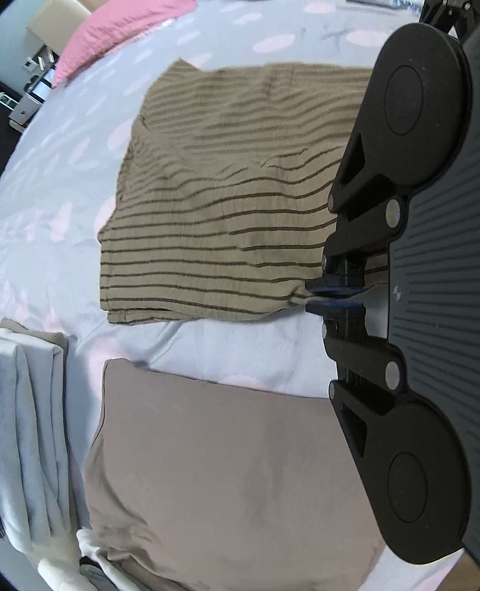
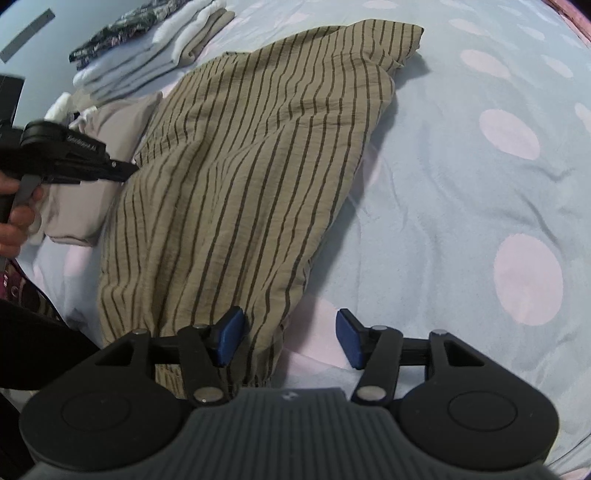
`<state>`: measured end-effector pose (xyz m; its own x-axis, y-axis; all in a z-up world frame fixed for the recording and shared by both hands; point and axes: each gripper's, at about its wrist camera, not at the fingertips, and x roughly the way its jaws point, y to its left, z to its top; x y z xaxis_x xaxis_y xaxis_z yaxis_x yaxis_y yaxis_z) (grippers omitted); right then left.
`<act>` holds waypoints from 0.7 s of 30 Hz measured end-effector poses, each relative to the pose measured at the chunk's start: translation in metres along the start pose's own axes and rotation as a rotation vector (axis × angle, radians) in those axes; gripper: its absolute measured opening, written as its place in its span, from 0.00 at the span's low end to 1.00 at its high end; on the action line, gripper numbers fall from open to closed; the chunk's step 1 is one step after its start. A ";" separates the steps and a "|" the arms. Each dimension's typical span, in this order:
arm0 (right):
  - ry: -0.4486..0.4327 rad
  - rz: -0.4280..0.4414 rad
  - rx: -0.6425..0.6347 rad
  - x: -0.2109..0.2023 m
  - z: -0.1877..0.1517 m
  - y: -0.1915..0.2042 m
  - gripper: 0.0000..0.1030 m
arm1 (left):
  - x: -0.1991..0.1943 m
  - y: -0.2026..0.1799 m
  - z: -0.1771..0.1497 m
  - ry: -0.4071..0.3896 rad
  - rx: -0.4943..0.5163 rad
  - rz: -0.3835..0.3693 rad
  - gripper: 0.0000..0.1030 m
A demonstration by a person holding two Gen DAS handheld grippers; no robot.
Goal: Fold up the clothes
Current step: 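Pinch the pants fabric with the left gripper and smooth it, then release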
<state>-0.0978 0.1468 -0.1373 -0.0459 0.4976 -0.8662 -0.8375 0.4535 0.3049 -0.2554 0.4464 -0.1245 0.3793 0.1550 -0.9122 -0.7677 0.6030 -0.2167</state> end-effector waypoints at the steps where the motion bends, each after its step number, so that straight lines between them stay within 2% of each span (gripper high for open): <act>1: -0.003 0.004 0.008 -0.001 0.000 -0.001 0.57 | -0.005 -0.002 -0.004 -0.002 0.004 -0.010 0.21; 3: -0.009 0.012 0.022 -0.004 -0.001 -0.002 0.57 | -0.015 -0.006 -0.015 -0.006 0.019 -0.030 0.27; 8: -0.016 0.029 0.018 -0.008 -0.008 -0.001 0.58 | -0.027 -0.015 -0.055 0.021 0.009 -0.102 0.30; 10: -0.017 0.045 0.013 -0.009 -0.013 0.000 0.61 | -0.030 -0.017 -0.071 0.032 0.001 -0.123 0.43; 11: -0.013 0.051 0.009 -0.008 -0.015 0.000 0.62 | -0.030 -0.018 -0.079 0.038 -0.004 -0.126 0.45; 17: 0.000 0.056 -0.013 -0.003 -0.023 0.002 0.62 | -0.019 -0.022 -0.113 0.125 -0.047 -0.130 0.46; 21: 0.005 0.042 -0.029 0.003 -0.027 0.003 0.61 | -0.008 -0.029 -0.125 0.180 -0.018 -0.094 0.44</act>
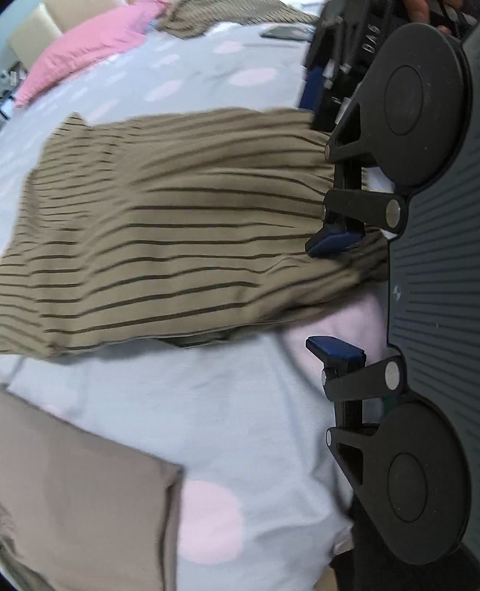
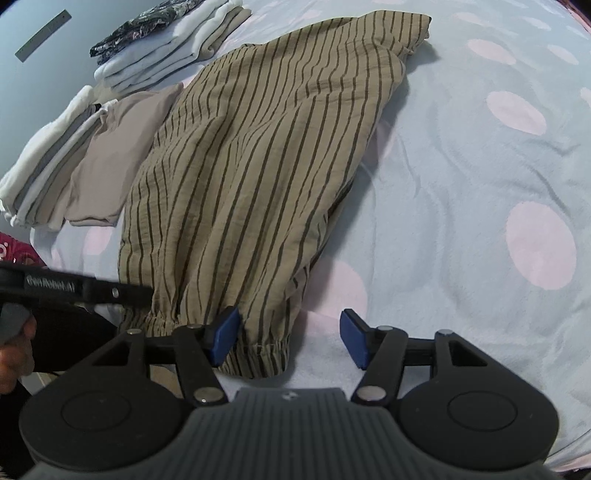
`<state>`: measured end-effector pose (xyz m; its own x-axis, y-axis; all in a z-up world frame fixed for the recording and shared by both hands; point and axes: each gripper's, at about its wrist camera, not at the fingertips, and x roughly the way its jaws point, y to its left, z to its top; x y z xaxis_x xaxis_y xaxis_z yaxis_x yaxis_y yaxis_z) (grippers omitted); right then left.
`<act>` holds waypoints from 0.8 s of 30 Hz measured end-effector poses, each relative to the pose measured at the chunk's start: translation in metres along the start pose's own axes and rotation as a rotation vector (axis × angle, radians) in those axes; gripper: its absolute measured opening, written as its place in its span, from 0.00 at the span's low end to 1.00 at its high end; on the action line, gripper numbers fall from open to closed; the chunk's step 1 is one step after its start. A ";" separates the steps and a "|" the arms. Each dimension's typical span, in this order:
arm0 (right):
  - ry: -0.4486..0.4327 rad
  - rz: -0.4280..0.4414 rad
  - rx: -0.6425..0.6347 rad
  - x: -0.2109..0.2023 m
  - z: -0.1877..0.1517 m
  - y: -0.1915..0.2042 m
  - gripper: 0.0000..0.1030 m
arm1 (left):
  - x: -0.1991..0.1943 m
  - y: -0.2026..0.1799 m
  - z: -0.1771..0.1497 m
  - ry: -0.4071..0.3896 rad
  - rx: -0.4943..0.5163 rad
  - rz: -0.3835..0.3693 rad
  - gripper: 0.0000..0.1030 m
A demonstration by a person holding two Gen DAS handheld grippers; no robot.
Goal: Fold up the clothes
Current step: 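Pinch the pants fabric with the left gripper and smooth it, then release, then grasp the elastic leg cuff with the left gripper while the right gripper grasps the other cuff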
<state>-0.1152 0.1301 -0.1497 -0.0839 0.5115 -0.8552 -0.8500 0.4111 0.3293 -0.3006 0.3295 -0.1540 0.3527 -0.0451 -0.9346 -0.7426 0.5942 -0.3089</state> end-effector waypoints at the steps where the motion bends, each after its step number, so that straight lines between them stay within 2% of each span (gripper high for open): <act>1: 0.005 -0.007 -0.001 0.002 0.000 -0.001 0.61 | 0.003 -0.002 0.000 0.009 0.012 0.009 0.44; 8: -0.004 -0.015 -0.014 0.002 0.000 -0.001 0.61 | 0.002 -0.008 0.001 0.001 0.055 0.037 0.44; 12: -0.054 -0.032 -0.071 -0.013 -0.001 0.006 0.62 | -0.016 -0.015 -0.001 -0.085 0.102 0.076 0.44; 15: -0.109 -0.066 -0.161 -0.025 -0.003 0.016 0.62 | -0.032 -0.023 -0.005 -0.170 0.161 0.083 0.44; 20: -0.217 -0.119 -0.426 -0.045 -0.014 0.046 0.62 | -0.055 -0.056 -0.015 -0.307 0.405 0.077 0.44; 24: -0.258 -0.138 -0.666 -0.051 -0.031 0.070 0.61 | -0.045 -0.088 -0.035 -0.307 0.649 0.107 0.44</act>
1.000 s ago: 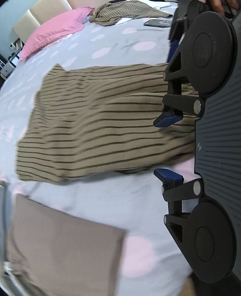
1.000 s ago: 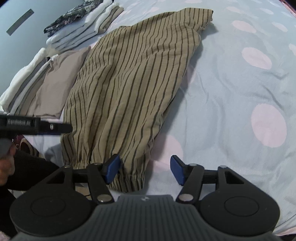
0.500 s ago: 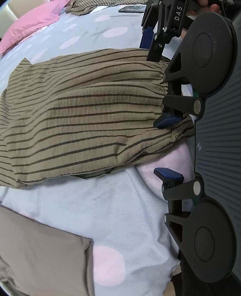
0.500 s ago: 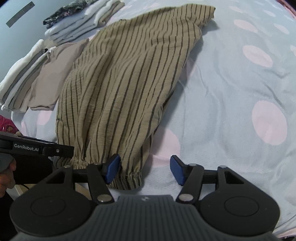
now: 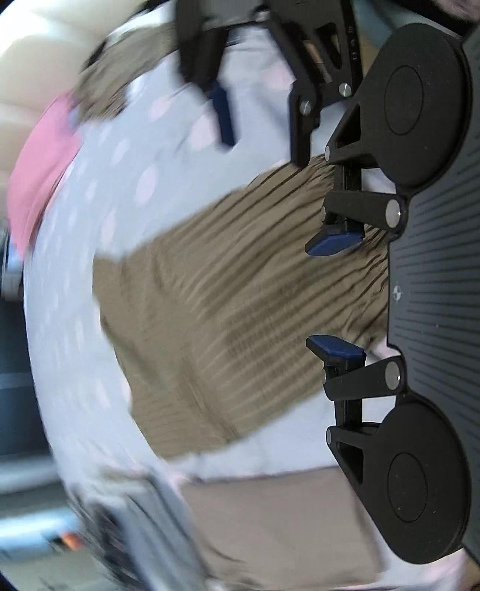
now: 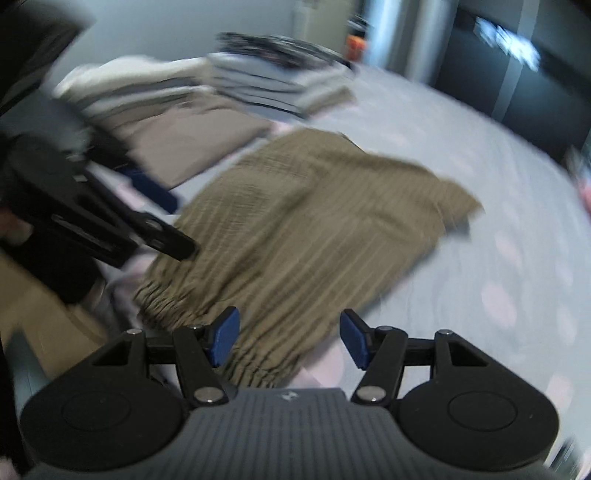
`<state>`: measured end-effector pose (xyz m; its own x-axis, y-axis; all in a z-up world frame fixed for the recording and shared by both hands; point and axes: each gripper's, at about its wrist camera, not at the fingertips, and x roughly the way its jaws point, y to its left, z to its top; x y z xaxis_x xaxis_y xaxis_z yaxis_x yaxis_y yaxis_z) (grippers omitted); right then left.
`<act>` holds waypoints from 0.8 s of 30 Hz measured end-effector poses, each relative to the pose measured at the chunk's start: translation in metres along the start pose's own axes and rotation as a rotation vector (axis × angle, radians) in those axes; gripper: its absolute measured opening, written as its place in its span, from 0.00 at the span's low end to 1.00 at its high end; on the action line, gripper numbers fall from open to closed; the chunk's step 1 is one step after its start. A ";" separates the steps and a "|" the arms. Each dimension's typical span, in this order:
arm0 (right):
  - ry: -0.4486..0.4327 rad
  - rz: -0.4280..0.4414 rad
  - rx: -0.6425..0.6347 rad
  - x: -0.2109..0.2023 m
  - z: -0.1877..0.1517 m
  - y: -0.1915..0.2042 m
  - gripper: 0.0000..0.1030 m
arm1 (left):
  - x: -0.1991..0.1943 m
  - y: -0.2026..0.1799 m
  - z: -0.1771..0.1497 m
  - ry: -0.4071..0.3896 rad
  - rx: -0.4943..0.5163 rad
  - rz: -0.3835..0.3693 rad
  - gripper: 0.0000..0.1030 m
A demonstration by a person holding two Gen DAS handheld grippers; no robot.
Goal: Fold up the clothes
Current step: 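Grasp the elastic leg cuff with the left gripper while the right gripper grasps the other cuff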
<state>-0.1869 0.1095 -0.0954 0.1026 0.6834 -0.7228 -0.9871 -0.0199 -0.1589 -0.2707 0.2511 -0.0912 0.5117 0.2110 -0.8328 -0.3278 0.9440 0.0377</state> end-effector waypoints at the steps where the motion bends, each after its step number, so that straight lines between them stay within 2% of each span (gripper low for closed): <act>1: -0.003 0.006 -0.050 -0.001 -0.001 0.006 0.61 | 0.001 -0.008 -0.002 0.007 0.045 -0.006 0.44; 6: 0.038 0.049 -0.196 0.004 -0.012 0.026 0.61 | 0.002 -0.038 -0.020 0.043 0.236 -0.007 0.45; 14: 0.107 0.034 -0.362 0.019 -0.026 0.045 0.61 | 0.018 -0.060 -0.042 0.116 0.427 -0.006 0.45; 20: 0.149 0.018 -0.452 0.036 -0.037 0.055 0.61 | 0.035 -0.070 -0.053 0.178 0.511 -0.013 0.46; 24: 0.158 0.022 -0.435 0.043 -0.039 0.052 0.62 | 0.044 -0.068 -0.053 0.198 0.506 -0.012 0.47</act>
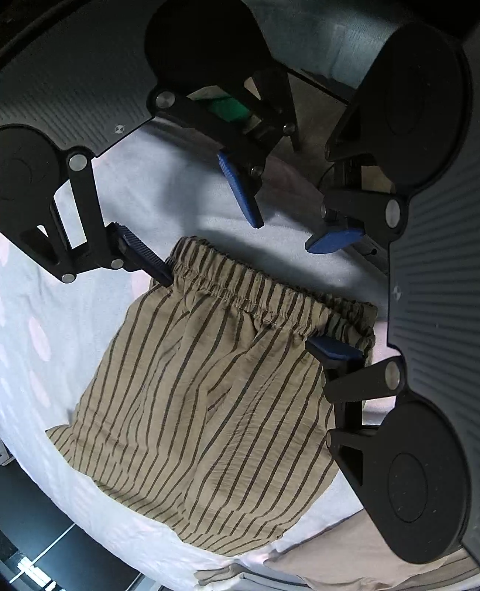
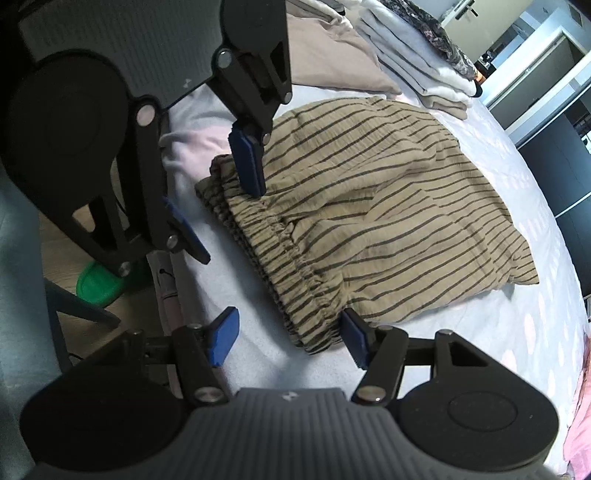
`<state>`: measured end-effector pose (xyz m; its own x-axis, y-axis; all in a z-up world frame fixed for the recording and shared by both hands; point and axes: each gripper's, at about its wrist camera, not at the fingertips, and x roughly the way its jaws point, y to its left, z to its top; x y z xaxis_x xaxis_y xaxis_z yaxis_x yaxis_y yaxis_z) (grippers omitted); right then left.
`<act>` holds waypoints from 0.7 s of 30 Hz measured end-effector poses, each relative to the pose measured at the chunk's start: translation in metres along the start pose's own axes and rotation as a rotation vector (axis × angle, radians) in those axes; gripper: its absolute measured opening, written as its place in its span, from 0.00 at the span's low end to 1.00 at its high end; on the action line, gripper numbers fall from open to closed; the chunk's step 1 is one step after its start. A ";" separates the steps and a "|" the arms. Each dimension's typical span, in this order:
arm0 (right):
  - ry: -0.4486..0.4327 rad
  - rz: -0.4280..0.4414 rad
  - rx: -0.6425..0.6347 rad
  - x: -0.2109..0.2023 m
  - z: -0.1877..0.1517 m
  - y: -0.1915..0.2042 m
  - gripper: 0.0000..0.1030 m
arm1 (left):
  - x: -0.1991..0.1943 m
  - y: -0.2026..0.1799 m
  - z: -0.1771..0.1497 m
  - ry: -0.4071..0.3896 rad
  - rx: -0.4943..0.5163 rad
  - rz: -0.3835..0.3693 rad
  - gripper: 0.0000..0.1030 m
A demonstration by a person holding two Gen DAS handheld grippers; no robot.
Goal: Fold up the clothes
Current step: 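Grasp the elastic leg cuff with the left gripper while the right gripper grasps the other cuff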
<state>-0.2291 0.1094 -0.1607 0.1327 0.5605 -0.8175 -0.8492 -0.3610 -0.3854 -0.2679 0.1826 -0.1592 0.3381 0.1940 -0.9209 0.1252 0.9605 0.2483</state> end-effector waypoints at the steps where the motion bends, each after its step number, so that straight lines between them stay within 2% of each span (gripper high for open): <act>1: 0.003 0.002 0.008 0.002 0.000 -0.001 0.62 | 0.002 0.002 0.000 0.004 -0.012 -0.006 0.48; 6: 0.015 0.003 0.026 0.010 -0.003 -0.005 0.63 | 0.013 0.015 0.001 0.033 -0.060 -0.017 0.48; 12: 0.011 0.019 0.066 0.017 -0.002 -0.012 0.66 | 0.019 0.024 -0.001 0.026 -0.100 -0.061 0.48; 14: 0.006 0.019 0.070 0.018 -0.002 -0.013 0.66 | 0.020 0.032 -0.001 0.026 -0.139 -0.089 0.47; 17: 0.004 0.004 0.060 0.017 -0.001 -0.010 0.66 | 0.021 0.047 -0.003 0.025 -0.224 -0.125 0.38; 21: -0.003 -0.038 -0.003 0.012 0.001 -0.001 0.66 | 0.022 0.059 -0.006 0.026 -0.307 -0.165 0.36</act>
<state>-0.2274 0.1169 -0.1701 0.1631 0.5757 -0.8012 -0.8423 -0.3416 -0.4169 -0.2584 0.2445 -0.1668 0.3125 0.0320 -0.9494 -0.1116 0.9938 -0.0032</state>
